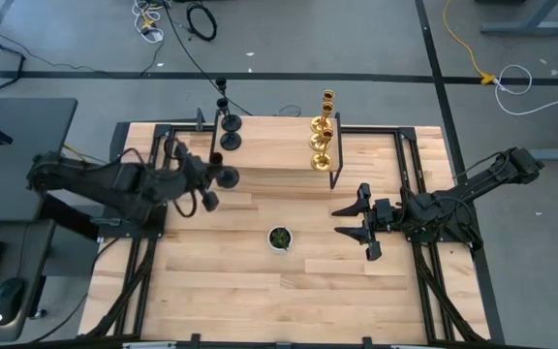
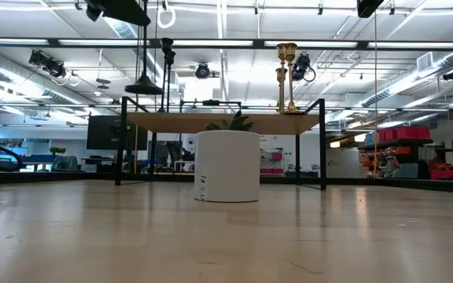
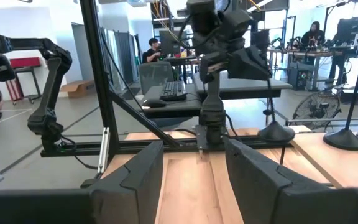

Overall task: Pick & Place candle stick holders
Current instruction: Put the black candle holder on the shelf aligned with the other black candle holder

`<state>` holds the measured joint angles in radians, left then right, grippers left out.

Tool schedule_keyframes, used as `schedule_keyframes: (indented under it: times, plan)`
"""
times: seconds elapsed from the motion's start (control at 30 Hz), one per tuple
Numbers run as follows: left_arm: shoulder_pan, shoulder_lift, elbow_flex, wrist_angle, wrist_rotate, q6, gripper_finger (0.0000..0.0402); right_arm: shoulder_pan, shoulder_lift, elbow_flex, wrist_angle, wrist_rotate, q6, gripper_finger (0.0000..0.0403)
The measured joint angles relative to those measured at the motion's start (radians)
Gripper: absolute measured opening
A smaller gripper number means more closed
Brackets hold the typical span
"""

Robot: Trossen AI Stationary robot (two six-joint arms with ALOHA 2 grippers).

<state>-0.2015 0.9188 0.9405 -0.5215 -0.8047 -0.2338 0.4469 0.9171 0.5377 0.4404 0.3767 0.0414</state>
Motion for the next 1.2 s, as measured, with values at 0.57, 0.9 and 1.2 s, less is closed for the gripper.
schedule_keyframes:
  times: [0.57, 0.9, 1.2]
  plan:
    - [0.365, 0.002, 0.0, 0.104, 0.272, 0.07, 0.0011, 0.0, 0.0, 0.0, 0.0, 0.0, -0.012, 0.0176]
    - [0.464, 0.004, 0.001, 0.102, 0.379, 0.063, 0.0011, 0.0, 0.0, 0.0, 0.0, 0.0, -0.023, 0.0176]
    - [0.521, 0.053, 0.002, 0.095, 0.402, 0.059, 0.0011, 0.0, 0.0, 0.0, 0.001, 0.0, -0.023, 0.0176]
